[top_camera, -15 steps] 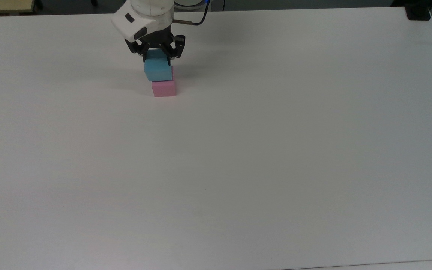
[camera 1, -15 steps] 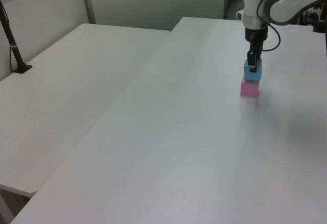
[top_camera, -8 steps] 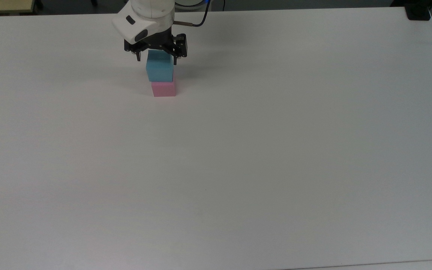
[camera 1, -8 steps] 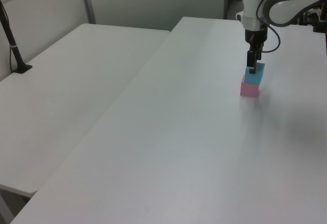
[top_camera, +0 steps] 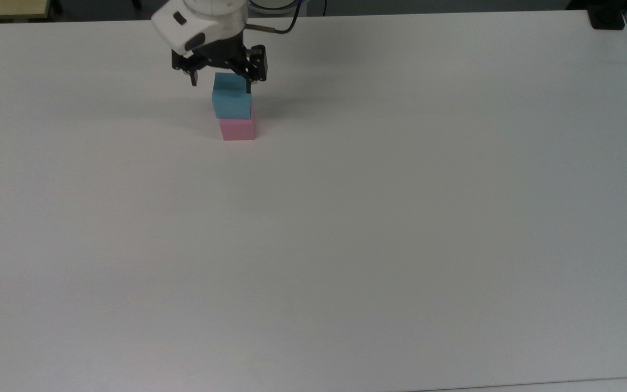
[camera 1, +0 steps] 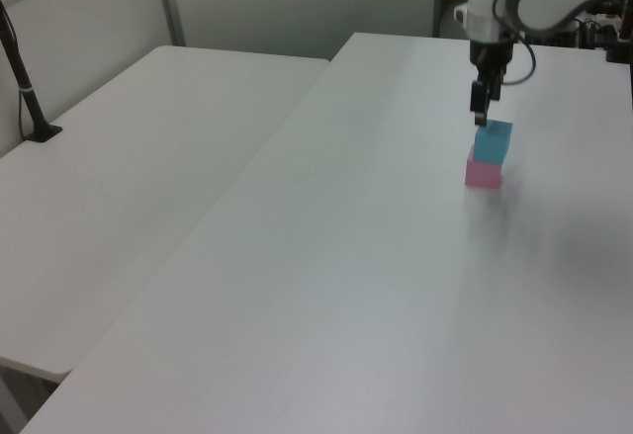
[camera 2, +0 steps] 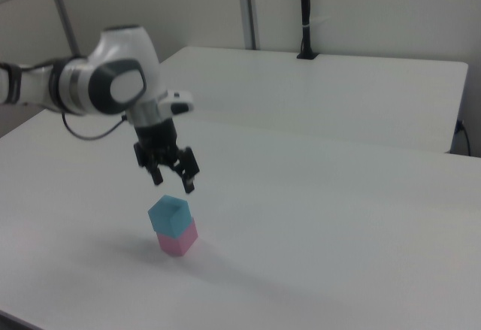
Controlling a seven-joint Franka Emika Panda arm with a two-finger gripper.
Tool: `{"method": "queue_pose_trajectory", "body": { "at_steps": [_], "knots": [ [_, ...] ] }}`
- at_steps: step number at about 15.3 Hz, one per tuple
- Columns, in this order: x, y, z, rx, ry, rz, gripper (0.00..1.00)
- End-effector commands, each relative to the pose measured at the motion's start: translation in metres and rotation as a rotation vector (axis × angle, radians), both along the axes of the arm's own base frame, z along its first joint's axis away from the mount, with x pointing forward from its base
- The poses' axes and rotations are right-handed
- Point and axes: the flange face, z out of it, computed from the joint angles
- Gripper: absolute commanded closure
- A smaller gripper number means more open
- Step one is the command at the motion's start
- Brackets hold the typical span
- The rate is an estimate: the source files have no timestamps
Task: Put blue cube on pink cube
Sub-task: 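Open the gripper and raise it away from the stacked cubes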
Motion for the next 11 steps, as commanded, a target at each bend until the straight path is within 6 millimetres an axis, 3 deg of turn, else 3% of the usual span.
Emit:
{"method": "queue_pose_trajectory", "body": {
  "at_steps": [1,7,11],
  "knots": [
    [0.021,-0.009,0.073,-0.018,-0.026,-0.137,0.00],
    [0.039,-0.014,0.147,0.032,-0.141,-0.173,0.00],
    [0.046,-0.015,0.179,0.067,-0.220,-0.161,0.00]
  ]
}}
